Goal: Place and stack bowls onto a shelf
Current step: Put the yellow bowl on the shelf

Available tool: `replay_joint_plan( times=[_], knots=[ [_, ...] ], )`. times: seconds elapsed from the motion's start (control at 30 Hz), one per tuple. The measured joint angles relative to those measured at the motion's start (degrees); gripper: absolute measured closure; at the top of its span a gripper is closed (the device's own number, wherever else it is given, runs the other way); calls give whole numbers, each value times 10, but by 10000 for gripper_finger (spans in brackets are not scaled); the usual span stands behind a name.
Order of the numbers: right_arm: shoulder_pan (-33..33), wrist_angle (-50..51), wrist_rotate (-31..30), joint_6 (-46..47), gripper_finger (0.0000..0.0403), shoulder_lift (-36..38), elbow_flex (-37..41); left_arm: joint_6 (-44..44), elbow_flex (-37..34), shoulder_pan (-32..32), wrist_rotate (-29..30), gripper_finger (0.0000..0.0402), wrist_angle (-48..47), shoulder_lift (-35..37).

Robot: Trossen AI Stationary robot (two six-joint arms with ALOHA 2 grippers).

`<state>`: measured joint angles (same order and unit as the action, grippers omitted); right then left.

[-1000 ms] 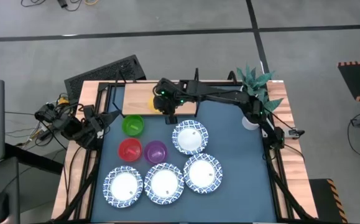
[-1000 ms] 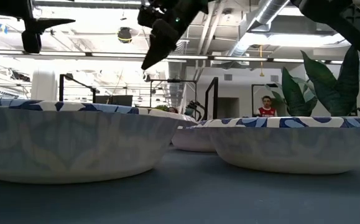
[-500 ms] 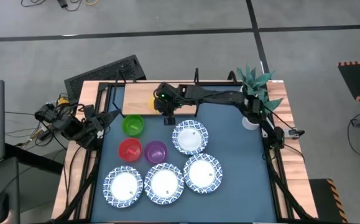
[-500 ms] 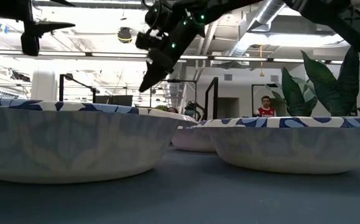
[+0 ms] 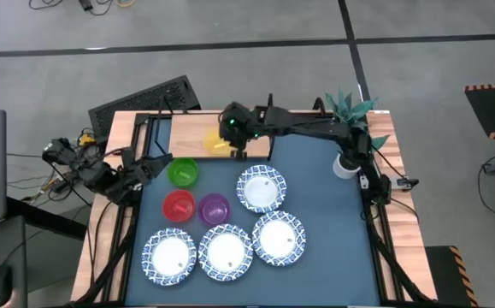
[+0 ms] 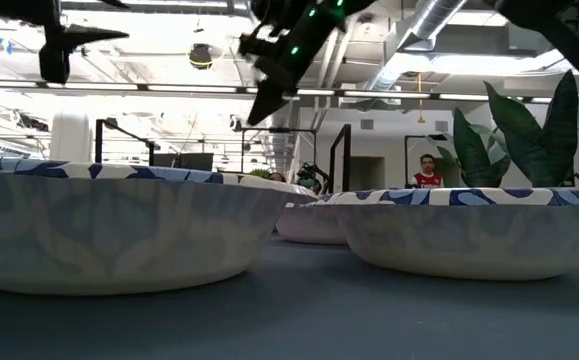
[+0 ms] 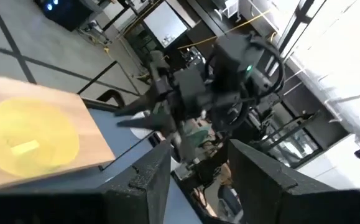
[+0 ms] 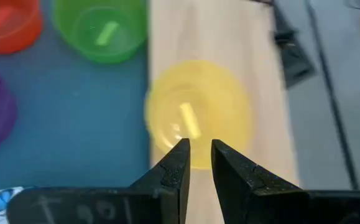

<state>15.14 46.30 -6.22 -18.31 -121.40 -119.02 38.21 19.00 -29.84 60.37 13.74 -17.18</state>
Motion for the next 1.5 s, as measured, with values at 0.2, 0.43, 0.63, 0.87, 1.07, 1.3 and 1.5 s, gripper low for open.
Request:
replay_joint_plan(
  times=[0.2,0.43,0.63,0.87,1.07,1.3,1.5],
  knots=[
    [15,11,-16,40,312,78,0,-28,113,29,11,296,-55,-131],
    [39,15,-16,80,312,154,0,14,304,131,-69,391,-267,-264],
    [53,17,-15,112,312,208,0,60,439,284,-230,401,-476,-373],
    [53,24,-15,119,312,234,0,-14,466,512,-562,401,-526,-483],
    [52,55,-14,128,312,233,1,-113,466,642,-660,401,-524,-569],
    [50,70,-14,138,312,226,2,-180,466,710,-716,401,-516,-649],
    [50,69,-14,153,312,227,1,-215,465,715,-709,401,-511,-701]
  ],
)
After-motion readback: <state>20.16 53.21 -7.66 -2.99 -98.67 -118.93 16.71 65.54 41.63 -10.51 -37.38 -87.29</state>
